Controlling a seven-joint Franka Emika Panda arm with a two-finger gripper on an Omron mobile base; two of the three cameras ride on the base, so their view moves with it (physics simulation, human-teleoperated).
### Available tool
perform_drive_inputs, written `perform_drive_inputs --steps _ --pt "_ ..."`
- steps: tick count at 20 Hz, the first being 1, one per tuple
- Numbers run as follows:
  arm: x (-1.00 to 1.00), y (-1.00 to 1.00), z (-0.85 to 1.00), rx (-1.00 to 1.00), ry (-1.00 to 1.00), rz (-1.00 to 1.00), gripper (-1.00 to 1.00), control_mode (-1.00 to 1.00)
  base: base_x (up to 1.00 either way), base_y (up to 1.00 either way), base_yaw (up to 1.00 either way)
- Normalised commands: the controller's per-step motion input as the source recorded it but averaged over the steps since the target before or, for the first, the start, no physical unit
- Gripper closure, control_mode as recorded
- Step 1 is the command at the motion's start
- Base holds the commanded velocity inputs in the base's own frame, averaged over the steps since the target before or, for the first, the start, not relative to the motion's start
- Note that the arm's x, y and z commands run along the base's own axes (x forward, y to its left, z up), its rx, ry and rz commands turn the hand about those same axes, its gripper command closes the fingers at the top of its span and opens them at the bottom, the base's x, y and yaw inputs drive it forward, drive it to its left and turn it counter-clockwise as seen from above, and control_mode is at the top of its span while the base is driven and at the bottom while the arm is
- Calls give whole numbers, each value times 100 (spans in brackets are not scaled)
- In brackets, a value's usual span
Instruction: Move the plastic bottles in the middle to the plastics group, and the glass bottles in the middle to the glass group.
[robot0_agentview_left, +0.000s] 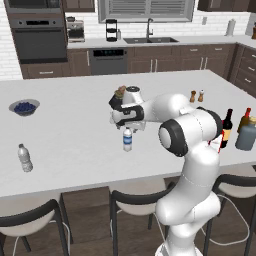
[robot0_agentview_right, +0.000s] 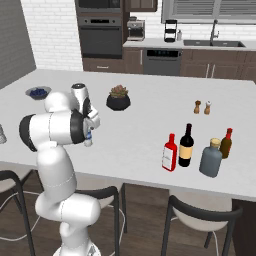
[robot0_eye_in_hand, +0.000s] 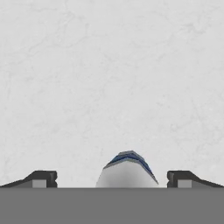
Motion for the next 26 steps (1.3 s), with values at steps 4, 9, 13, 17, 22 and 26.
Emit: perform_drive_inputs --steps 4,9,13,17,22,26 --pt "0 2 -14 0 2 0 100 -100 0 0 0" --pt "0 0 -10 0 5 0 100 -100 0 0 0" --pt "0 0 -3 0 4 1 100 -100 0 0 0" --pt "-47 20 18 3 3 25 100 -100 0 0 0" --pt "-68 58 13 5 7 44 100 -100 0 0 0" --pt "-54 73 8 2 8 51 100 -100 0 0 0"
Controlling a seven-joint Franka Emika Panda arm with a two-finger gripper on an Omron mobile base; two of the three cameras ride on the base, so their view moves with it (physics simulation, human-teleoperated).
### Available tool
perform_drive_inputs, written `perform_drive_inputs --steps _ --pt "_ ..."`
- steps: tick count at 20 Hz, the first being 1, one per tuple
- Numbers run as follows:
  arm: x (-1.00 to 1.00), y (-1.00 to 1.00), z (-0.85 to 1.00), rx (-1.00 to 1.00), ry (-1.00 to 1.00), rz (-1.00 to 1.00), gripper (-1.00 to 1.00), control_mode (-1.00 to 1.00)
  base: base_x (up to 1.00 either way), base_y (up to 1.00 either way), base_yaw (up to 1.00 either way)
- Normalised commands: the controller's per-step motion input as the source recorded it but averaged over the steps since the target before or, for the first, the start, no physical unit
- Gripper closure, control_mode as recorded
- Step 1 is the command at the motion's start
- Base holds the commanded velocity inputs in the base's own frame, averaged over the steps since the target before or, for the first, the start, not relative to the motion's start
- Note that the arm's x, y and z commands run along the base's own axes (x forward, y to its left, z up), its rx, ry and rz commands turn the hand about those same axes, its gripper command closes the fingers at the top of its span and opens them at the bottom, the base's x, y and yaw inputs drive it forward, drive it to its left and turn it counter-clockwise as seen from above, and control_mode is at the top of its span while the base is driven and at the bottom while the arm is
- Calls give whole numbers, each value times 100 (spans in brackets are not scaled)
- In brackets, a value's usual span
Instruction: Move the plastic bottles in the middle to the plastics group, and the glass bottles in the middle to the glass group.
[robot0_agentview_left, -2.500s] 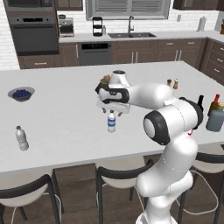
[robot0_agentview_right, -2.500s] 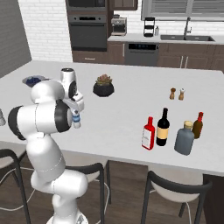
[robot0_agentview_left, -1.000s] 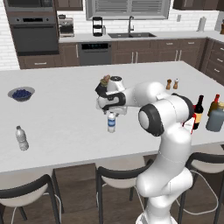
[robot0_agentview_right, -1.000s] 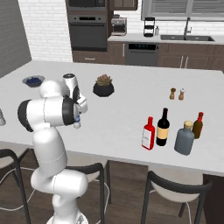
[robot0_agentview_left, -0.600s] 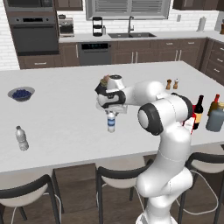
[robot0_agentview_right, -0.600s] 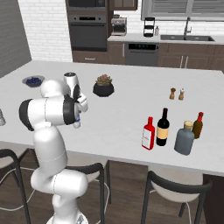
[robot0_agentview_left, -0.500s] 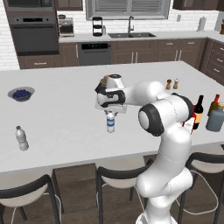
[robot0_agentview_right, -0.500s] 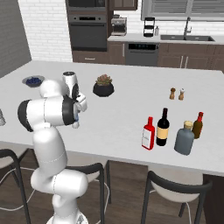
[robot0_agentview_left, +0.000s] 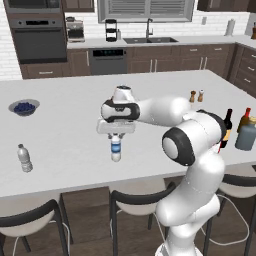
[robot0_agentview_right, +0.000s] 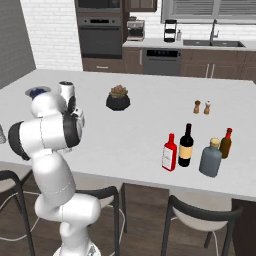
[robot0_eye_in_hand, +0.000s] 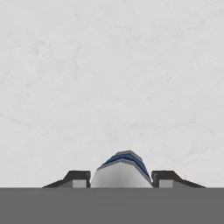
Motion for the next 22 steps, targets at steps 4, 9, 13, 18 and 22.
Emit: perform_drive_inputs --steps 4,9,13,18,22 --pt "-43 87 1 0 0 53 100 -100 0 0 0" --pt "-16 99 9 0 0 42 100 -100 0 0 0" --pt "1 98 10 1 -2 30 100 -100 0 0 0" --pt "13 85 2 9 -9 21 100 -100 0 0 0" --pt "8 73 0 10 -17 17 100 -100 0 0 0"
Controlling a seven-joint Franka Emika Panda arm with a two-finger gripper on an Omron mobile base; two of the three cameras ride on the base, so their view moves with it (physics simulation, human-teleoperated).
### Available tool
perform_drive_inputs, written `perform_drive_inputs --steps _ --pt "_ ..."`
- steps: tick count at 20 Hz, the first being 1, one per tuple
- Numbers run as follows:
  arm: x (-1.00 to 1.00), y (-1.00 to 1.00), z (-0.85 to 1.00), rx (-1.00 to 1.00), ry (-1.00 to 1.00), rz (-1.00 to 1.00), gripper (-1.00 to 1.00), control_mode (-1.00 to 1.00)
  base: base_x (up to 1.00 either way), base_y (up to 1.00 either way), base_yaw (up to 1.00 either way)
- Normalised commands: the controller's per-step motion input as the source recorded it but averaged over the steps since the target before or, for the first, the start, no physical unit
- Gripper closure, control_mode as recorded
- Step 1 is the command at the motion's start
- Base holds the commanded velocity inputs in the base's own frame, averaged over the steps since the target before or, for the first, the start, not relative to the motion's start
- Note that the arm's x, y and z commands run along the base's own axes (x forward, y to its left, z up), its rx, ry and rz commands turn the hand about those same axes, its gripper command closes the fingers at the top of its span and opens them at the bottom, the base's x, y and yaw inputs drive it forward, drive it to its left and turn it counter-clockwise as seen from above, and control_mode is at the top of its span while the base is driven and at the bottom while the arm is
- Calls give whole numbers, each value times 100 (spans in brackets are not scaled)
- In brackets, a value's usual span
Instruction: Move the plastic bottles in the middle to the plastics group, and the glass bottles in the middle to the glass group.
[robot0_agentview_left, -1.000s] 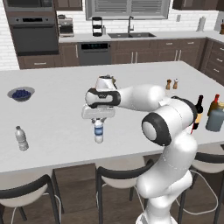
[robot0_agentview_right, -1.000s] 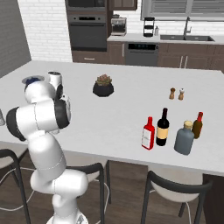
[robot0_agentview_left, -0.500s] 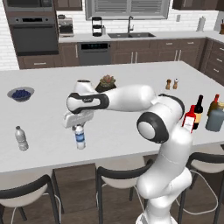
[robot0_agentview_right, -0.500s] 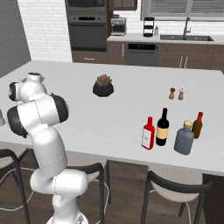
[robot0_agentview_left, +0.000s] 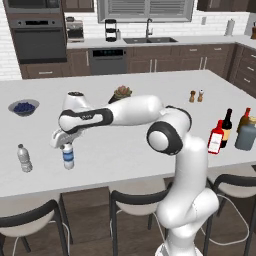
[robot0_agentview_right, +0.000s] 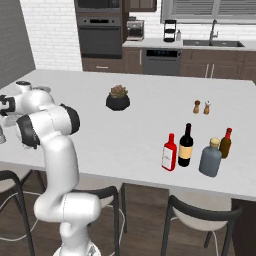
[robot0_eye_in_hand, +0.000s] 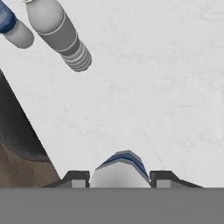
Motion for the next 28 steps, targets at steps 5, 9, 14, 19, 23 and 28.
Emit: perform_drive_inputs --steps 5,9,14,19,23,28 --pt "0 53 -7 7 -16 15 100 -100 0 0 0" --pt "0 45 -17 10 -12 13 100 -100 0 0 0" --pt "1 28 -15 9 -2 8 100 -100 0 0 0" --pt "3 22 -16 8 -2 7 100 -100 0 0 0" --pt "0 12 -34 0 -8 10 100 -100 0 0 0" --pt "-1 2 -38 0 -7 9 100 -100 0 0 0"
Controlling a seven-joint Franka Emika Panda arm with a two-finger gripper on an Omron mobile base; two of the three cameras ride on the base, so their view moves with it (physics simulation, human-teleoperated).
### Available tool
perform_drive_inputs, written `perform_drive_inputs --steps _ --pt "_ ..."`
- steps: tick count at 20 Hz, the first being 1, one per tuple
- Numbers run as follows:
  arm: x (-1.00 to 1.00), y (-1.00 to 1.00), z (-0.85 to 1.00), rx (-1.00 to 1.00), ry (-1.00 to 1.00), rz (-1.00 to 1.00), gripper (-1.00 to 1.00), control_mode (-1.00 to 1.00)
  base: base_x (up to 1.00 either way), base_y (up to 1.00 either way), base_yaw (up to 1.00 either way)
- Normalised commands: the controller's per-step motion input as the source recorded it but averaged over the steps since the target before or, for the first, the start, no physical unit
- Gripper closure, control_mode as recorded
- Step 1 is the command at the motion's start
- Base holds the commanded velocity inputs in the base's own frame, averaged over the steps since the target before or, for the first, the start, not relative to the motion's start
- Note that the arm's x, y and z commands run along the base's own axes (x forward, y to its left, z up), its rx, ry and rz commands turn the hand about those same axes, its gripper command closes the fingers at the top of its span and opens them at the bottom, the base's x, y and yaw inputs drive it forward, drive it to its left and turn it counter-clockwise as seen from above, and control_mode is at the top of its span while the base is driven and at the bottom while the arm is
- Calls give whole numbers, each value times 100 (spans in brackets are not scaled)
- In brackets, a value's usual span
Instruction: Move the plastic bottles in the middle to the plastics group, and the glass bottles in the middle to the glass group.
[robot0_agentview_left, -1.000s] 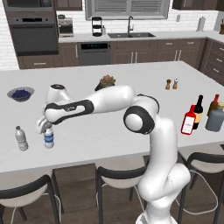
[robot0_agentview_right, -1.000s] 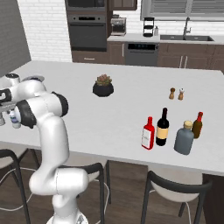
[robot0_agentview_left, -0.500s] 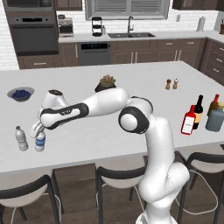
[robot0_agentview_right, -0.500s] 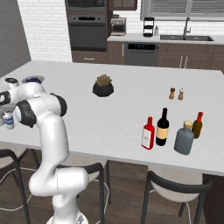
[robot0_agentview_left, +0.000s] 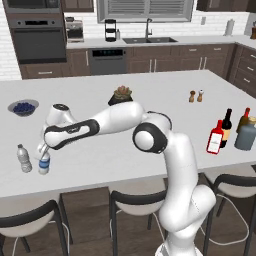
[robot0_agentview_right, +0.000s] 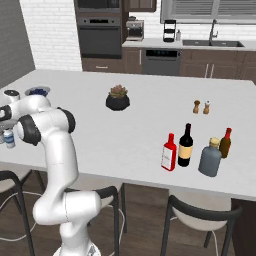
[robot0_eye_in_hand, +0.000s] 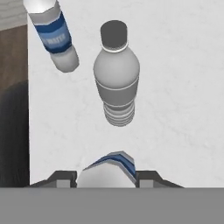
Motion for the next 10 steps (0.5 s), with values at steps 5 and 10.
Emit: perform_drive_inputs --steps 5,10 --pt "-1 2 -40 0 -1 7 100 -100 0 0 0" --pt "-4 0 -36 0 0 4 -100 -100 0 0 0"
